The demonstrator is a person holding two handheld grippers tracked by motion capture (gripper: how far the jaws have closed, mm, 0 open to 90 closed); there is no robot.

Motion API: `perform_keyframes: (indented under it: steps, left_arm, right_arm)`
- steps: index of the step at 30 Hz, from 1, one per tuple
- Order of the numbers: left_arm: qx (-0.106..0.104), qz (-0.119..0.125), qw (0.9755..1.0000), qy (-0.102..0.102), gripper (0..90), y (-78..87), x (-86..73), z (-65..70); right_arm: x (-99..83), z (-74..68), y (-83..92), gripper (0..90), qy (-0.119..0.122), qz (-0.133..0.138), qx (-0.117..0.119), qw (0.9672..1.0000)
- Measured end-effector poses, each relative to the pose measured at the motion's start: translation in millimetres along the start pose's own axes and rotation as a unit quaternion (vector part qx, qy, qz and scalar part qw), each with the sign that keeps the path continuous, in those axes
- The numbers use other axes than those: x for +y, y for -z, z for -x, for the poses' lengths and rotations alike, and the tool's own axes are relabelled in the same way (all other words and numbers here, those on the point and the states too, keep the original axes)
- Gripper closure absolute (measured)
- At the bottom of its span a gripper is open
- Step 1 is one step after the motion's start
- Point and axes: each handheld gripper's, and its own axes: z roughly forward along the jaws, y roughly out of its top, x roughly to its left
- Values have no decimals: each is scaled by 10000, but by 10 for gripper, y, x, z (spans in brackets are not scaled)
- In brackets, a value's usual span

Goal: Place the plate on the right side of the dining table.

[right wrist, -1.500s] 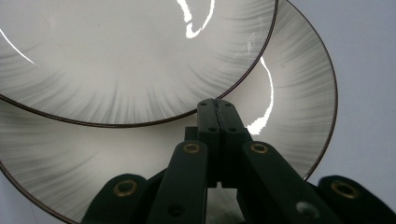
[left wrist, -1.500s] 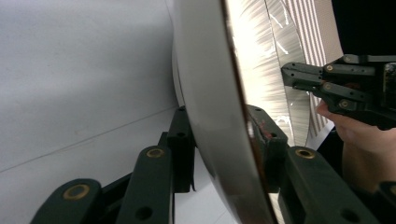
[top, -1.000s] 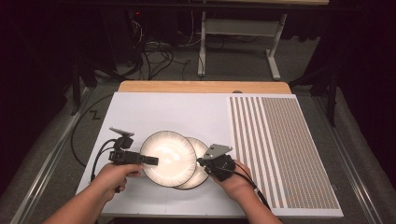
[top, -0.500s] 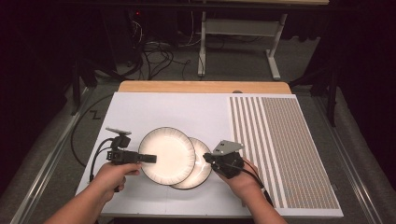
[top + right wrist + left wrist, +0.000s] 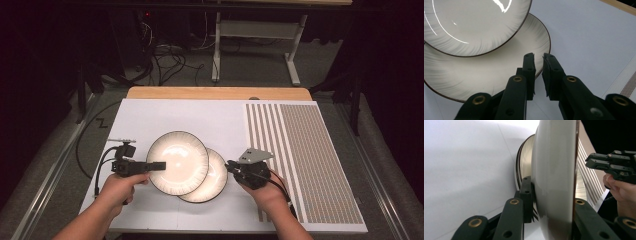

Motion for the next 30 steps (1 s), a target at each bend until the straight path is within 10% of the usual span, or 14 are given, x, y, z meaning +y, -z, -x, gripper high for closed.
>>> perform_keyframes:
  steps: [16, 30]
  left_arm:
    - [73, 624, 9956, -689, 748, 56, -58, 2]
    - [172, 1203, 9783, -1677, 752, 98, -174, 103]
  right_arm:
    - [-112, 166, 183, 687, -174, 214, -186, 9994]
    - [-327, 263, 430, 542, -327, 515, -429, 9972]
